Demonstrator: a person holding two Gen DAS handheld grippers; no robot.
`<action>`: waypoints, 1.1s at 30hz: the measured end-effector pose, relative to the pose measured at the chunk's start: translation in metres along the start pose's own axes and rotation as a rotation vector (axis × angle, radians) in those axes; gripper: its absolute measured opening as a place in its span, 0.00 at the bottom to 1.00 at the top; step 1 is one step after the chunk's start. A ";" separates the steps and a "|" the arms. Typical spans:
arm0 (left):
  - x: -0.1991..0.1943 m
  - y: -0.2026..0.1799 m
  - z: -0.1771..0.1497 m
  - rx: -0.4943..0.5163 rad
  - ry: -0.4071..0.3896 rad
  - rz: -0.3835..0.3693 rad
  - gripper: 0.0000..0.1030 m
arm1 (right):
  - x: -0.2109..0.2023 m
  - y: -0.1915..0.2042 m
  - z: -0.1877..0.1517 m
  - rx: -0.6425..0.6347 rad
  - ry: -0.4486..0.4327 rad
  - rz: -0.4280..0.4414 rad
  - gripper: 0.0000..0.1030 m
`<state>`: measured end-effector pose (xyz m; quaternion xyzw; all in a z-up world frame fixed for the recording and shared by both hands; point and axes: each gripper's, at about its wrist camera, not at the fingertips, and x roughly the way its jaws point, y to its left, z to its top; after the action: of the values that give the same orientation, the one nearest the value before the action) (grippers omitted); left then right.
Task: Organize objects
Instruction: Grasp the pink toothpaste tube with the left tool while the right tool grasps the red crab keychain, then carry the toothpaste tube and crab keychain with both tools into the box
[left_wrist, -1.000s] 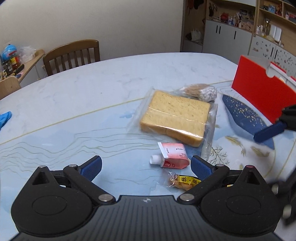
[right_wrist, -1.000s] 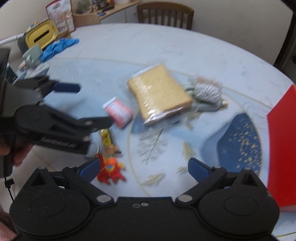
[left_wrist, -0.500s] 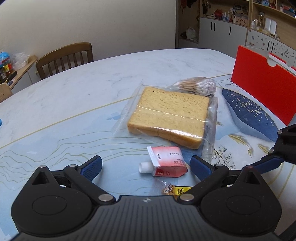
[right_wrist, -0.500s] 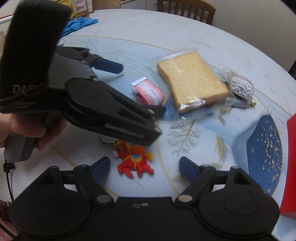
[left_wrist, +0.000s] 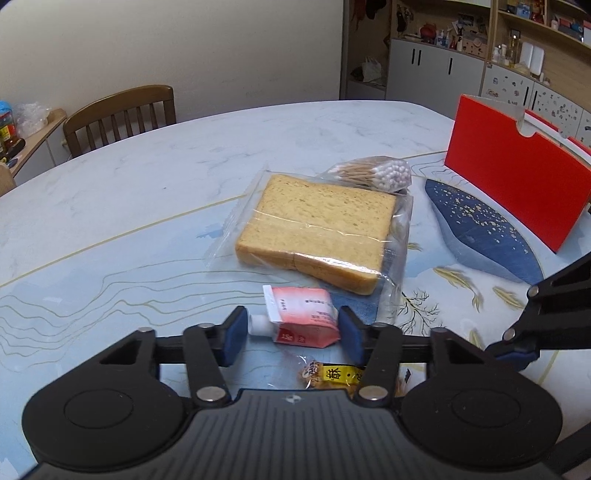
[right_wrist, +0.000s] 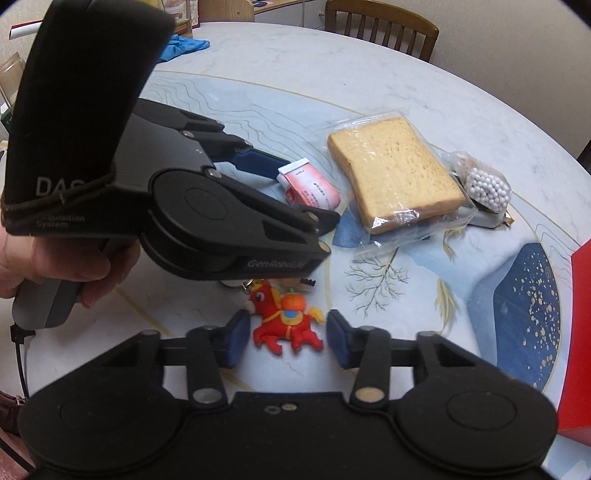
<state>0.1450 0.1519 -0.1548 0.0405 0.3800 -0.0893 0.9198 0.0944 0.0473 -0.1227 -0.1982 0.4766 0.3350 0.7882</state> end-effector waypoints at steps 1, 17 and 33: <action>0.000 0.000 0.000 -0.004 0.001 -0.002 0.50 | -0.001 0.000 -0.001 0.000 -0.002 -0.001 0.38; -0.033 -0.006 0.004 -0.050 0.006 0.020 0.49 | -0.055 -0.043 -0.021 0.106 -0.093 -0.008 0.37; -0.071 -0.071 0.048 -0.004 -0.033 -0.015 0.49 | -0.119 -0.125 -0.044 0.217 -0.234 -0.057 0.37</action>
<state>0.1155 0.0851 -0.0713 0.0342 0.3651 -0.0958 0.9254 0.1186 -0.1083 -0.0390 -0.0852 0.4092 0.2798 0.8643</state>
